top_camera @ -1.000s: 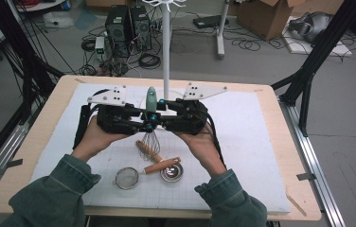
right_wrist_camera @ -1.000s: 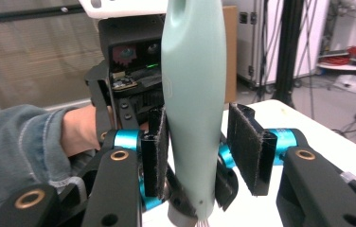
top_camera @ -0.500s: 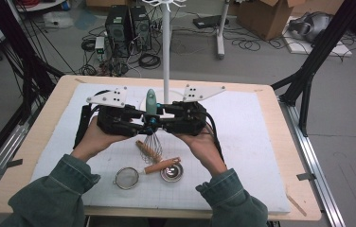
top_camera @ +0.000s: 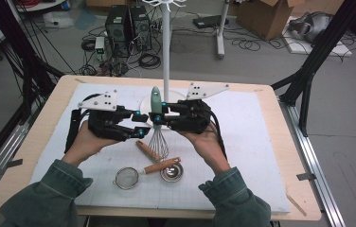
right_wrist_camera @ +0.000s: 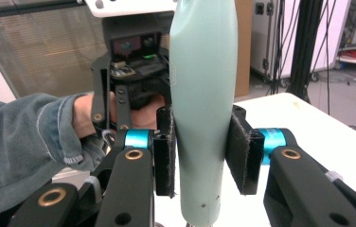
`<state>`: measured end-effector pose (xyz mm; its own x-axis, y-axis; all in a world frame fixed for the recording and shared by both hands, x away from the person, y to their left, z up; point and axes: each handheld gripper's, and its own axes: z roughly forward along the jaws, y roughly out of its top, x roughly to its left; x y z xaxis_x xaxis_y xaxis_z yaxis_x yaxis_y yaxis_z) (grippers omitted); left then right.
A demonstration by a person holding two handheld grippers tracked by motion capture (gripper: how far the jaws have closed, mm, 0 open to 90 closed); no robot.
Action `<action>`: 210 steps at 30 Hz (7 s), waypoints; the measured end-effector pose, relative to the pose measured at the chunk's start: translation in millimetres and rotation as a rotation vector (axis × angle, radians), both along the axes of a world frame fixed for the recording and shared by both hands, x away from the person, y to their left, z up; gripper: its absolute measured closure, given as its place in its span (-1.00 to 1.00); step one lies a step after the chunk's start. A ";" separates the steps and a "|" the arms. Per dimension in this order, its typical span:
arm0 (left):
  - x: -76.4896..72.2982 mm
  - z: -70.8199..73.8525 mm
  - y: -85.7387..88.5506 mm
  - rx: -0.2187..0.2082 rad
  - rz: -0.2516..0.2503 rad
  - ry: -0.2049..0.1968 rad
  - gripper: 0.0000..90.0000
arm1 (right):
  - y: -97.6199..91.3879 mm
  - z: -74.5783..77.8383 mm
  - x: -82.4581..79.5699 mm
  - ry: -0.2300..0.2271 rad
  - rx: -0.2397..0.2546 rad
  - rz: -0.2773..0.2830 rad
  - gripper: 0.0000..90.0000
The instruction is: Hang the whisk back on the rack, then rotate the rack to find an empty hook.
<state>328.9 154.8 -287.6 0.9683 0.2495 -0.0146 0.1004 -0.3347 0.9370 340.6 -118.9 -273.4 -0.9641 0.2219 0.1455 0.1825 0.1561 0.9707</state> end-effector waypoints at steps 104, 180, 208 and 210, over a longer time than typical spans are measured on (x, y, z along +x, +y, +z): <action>-27.2 -57.2 119.9 0.042 0.459 -0.001 -0.61 | -17.0 123.2 147.5 0.010 -0.137 -0.146 0.49; -27.4 -58.2 123.7 0.046 0.454 0.008 -0.65 | -58.7 134.3 129.7 -0.056 -0.052 -0.156 0.99; -31.2 -58.0 122.0 0.040 0.455 0.010 -0.65 | -40.8 160.0 139.0 -0.062 -0.057 -0.232 1.00; -31.3 -58.1 122.2 0.042 0.452 0.010 -0.65 | -39.7 159.0 140.4 -0.059 -0.060 -0.240 0.99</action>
